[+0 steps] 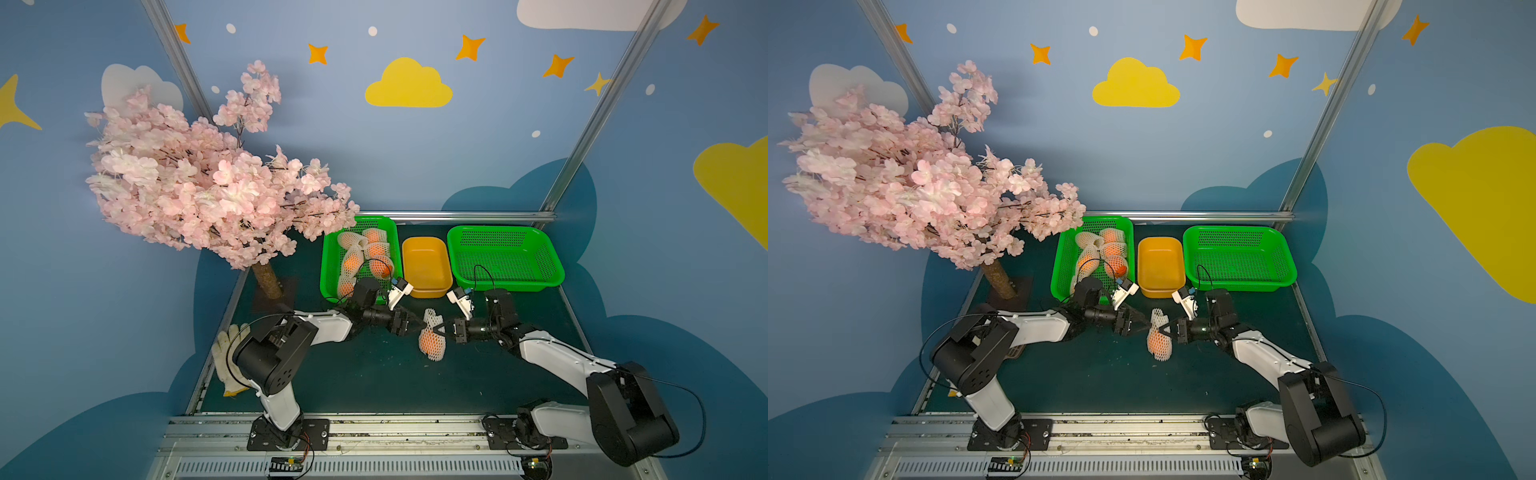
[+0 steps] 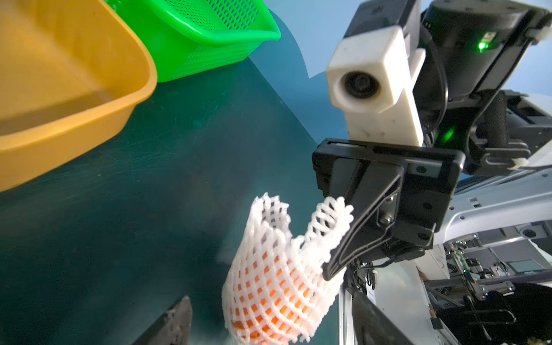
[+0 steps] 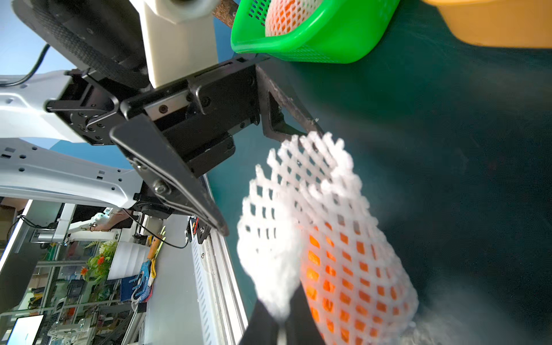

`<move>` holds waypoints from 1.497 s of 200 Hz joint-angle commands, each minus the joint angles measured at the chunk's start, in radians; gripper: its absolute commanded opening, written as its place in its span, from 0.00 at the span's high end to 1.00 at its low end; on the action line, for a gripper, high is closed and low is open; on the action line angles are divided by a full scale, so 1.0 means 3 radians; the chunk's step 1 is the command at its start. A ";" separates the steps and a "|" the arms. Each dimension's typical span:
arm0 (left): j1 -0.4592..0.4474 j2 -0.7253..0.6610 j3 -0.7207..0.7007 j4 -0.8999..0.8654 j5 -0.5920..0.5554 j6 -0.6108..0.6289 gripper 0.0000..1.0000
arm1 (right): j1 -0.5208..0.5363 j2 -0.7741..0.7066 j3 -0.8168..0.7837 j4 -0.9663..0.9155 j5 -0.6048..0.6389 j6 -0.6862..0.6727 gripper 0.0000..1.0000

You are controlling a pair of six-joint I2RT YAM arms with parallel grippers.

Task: Remove foam nets from oranges
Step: Remove the foam net from the orange.

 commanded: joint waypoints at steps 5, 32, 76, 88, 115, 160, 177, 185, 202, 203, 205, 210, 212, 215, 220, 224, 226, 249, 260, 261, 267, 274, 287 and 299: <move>0.0001 -0.0006 0.0084 -0.0207 0.0182 0.0374 0.16 | 0.0021 -0.0076 -0.0062 0.0283 -0.0151 -0.0030 1.00; -0.0005 0.0012 0.0108 -0.0261 0.0211 0.0512 0.16 | 0.0057 -0.0109 -0.0113 0.0382 -0.0175 -0.0021 1.00; -0.0026 0.0101 0.0190 -0.0344 0.0269 0.0637 0.19 | 0.0126 -0.0098 -0.0105 0.0449 -0.0228 0.0004 1.00; -0.0036 0.0136 0.0231 -0.0367 0.0282 0.0658 0.22 | 0.0152 -0.0096 -0.0103 0.0454 -0.0226 -0.0005 1.00; -0.0071 0.0209 0.0332 -0.0432 0.0344 0.0707 0.28 | 0.0180 -0.0091 -0.0085 0.0478 -0.0192 -0.0007 1.00; -0.0088 0.0238 0.0417 -0.0461 0.0405 0.0711 0.66 | 0.0184 -0.0060 -0.0034 0.0457 -0.0050 -0.0005 1.00; -0.0088 0.0253 0.0510 -0.0566 0.0474 0.0699 0.83 | 0.0181 -0.0043 0.0002 0.0392 0.0059 -0.0007 1.00; -0.0089 0.0261 0.0556 -0.0620 0.0487 0.0664 0.88 | 0.0180 -0.0049 0.0017 0.0372 0.0116 -0.0008 1.00; -0.0091 0.0271 0.0625 -0.0714 0.0459 0.0603 0.96 | 0.0172 -0.0081 0.0061 0.0254 0.0300 -0.0005 1.00; -0.0092 0.0271 0.0626 -0.0716 0.0462 0.0601 0.97 | 0.0171 -0.0089 0.0062 0.0244 0.0311 -0.0008 1.00; -0.0090 0.0268 0.0628 -0.0722 0.0457 0.0598 0.97 | 0.0170 -0.0094 0.0075 0.0211 0.0354 -0.0014 0.98; -0.0089 0.0263 0.0629 -0.0729 0.0438 0.0587 0.98 | 0.0165 -0.0116 0.0084 0.0163 0.0410 -0.0016 0.96; -0.0090 0.0261 0.0626 -0.0731 0.0427 0.0583 0.98 | 0.0162 -0.0124 0.0092 0.0128 0.0448 -0.0021 0.94; -0.0088 0.0252 0.0624 -0.0732 0.0407 0.0575 0.98 | 0.0157 -0.0141 0.0100 0.0090 0.0499 -0.0021 0.91; -0.0085 0.0242 0.0614 -0.0724 0.0377 0.0553 0.98 | 0.0151 -0.0168 0.0109 0.0030 0.0567 -0.0018 0.86; -0.0085 0.0235 0.0604 -0.0721 0.0356 0.0538 0.98 | 0.0141 -0.0188 0.0118 -0.0012 0.0607 -0.0013 0.83; -0.0083 0.0232 0.0599 -0.0717 0.0343 0.0531 0.98 | 0.0132 -0.0206 0.0118 -0.0032 0.0634 -0.0007 0.81; -0.0077 0.0175 0.0535 -0.0606 0.0257 0.0398 0.98 | 0.0106 -0.0431 0.0102 -0.0216 0.0910 0.0074 0.64; -0.0074 0.0159 0.0516 -0.0550 0.0217 0.0328 0.98 | 0.0103 -0.0537 0.0095 -0.0316 0.1044 0.0126 0.60; -0.0073 0.0158 0.0516 -0.0545 0.0215 0.0325 0.98 | 0.0103 -0.0549 0.0097 -0.0332 0.1059 0.0132 0.59; -0.0072 0.0160 0.0524 -0.0540 0.0197 0.0290 0.98 | 0.0098 -0.0604 0.0103 -0.0405 0.1129 0.0156 0.57; -0.0068 0.0163 0.0540 -0.0548 0.0182 0.0250 0.98 | 0.0094 -0.0670 0.0105 -0.0492 0.1206 0.0179 0.54; -0.0046 0.0175 0.0565 -0.0542 0.0161 0.0167 0.98 | 0.0085 -0.0792 0.0112 -0.0647 0.1383 0.0273 0.50; -0.0005 0.0193 0.0588 -0.0505 0.0171 0.0049 0.98 | 0.0073 -0.0918 0.0100 -0.0750 0.1527 0.0387 0.45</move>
